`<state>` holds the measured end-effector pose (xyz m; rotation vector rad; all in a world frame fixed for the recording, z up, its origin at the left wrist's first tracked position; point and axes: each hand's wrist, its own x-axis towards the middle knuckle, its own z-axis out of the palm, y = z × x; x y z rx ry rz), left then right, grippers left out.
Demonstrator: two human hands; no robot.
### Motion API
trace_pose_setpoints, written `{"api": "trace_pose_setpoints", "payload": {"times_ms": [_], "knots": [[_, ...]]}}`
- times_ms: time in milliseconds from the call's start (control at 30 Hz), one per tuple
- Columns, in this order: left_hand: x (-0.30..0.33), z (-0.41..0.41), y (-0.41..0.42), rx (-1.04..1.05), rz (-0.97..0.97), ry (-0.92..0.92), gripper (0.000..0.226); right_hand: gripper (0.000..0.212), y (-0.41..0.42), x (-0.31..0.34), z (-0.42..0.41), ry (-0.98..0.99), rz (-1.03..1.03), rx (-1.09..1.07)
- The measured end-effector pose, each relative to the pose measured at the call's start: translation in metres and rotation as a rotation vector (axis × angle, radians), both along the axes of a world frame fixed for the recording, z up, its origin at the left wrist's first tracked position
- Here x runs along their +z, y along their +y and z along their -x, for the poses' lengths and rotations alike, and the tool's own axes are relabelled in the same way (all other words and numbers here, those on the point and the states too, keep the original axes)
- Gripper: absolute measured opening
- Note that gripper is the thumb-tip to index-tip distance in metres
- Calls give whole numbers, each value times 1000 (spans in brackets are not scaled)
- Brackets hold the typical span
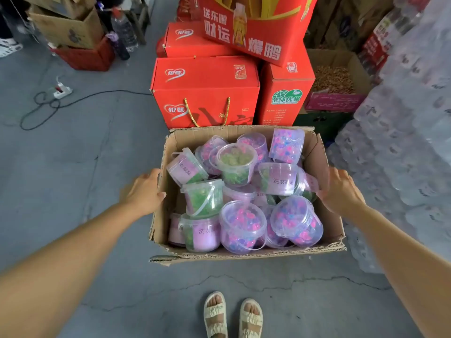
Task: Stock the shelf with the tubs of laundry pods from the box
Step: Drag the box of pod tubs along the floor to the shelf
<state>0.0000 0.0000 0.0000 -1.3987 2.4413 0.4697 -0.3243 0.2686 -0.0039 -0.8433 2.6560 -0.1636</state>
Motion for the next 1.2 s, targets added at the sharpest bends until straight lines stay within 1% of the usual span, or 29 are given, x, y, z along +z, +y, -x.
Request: {"api": "trace_pose_setpoints", "payload": {"times_ms": [100, 167, 367, 433, 500, 567, 700, 767, 867, 1033, 1200], "knots": [[-14, 2, -6, 55, -12, -20, 66, 53, 0, -10, 5, 24, 12, -43], [-23, 4, -9, 97, -29, -46, 69, 56, 0, -18, 9, -2, 3, -67], [-54, 6, -15, 130, -4, -71, 60, 67, -2, -41, 24, -43, 4, -99], [-63, 7, -14, 130, 20, -63, 48, 64, -1, -48, 29, -41, 7, -116], [-70, 8, -14, 167, 39, -44, 40, 56, -1, -53, 33, -36, 2, -120], [-77, 9, -13, 206, 59, -26, 39, 49, -1, -59, 38, -39, -10, -121], [-89, 9, -15, 236, 79, 8, 33, 46, -1, -67, 45, -45, -39, -139], [-94, 8, -18, 257, 79, 26, 30, 41, -1, -70, 47, -27, -47, -148], [-100, 5, -23, 279, 98, 38, 30, 36, -3, -73, 45, -8, -46, -173], [-104, 4, -26, 300, 117, 59, 27, 36, -8, -79, 45, 61, -78, -248], [-103, 7, -28, 312, 139, 13, 29, 36, -12, -78, 50, 104, -97, -278]]}}
